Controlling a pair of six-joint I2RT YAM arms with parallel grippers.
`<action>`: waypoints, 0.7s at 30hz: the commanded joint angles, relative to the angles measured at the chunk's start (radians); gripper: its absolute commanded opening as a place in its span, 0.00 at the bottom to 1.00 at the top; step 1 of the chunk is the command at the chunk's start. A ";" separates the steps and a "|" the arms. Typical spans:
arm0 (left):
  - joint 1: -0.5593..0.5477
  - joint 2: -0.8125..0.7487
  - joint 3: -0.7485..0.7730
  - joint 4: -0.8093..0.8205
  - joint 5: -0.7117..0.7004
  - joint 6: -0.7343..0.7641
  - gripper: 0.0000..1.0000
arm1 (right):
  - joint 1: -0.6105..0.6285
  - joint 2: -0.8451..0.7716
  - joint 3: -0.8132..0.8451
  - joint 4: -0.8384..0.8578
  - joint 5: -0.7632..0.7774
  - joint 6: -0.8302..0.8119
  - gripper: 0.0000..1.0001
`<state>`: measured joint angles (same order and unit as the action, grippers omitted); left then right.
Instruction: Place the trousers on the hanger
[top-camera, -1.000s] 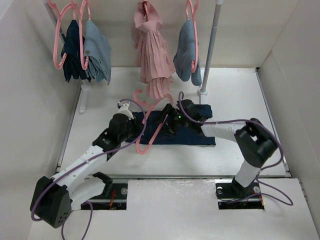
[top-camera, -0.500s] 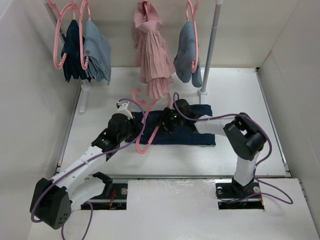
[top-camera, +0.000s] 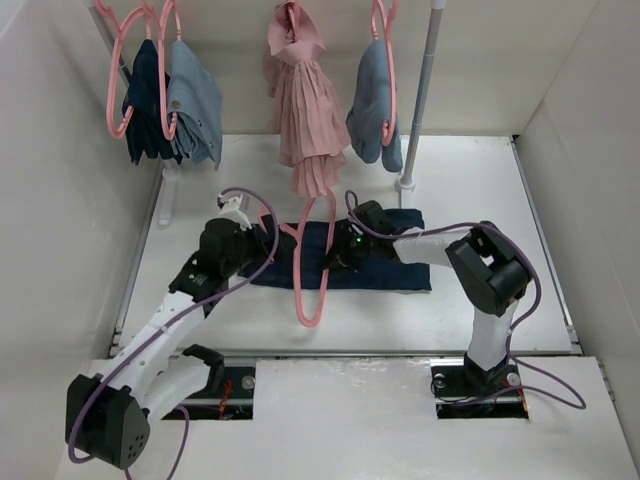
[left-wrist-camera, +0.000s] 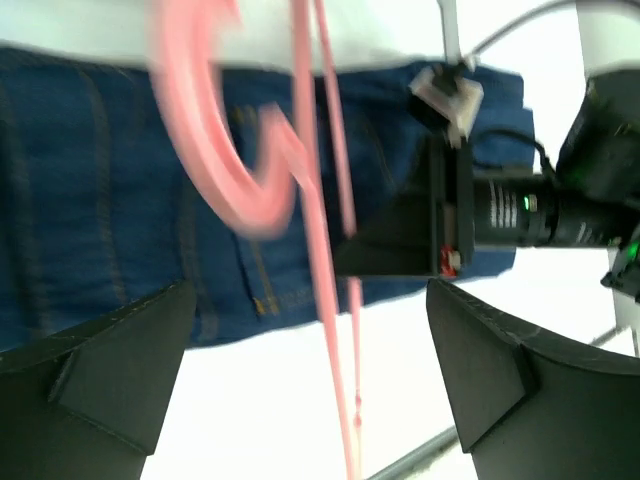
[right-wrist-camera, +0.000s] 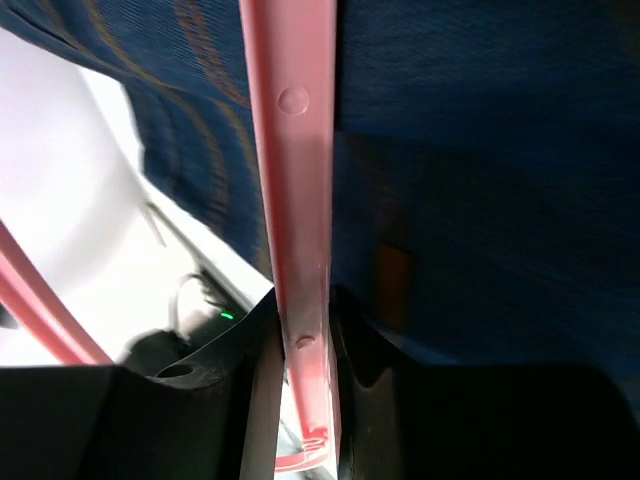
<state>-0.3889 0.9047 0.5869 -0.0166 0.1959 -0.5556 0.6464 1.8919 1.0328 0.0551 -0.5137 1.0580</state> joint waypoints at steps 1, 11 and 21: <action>0.070 0.003 0.109 -0.081 0.039 0.071 1.00 | -0.030 -0.043 0.055 -0.156 -0.048 -0.226 0.00; 0.208 0.161 0.134 -0.013 0.390 0.128 0.77 | -0.048 -0.043 0.141 -0.363 0.040 -0.397 0.00; 0.237 0.230 0.149 -0.008 0.353 0.154 0.00 | -0.059 -0.034 0.131 -0.342 0.040 -0.406 0.00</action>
<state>-0.1604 1.1179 0.6949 -0.0662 0.5339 -0.4267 0.5949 1.8854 1.1427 -0.2813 -0.4816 0.6872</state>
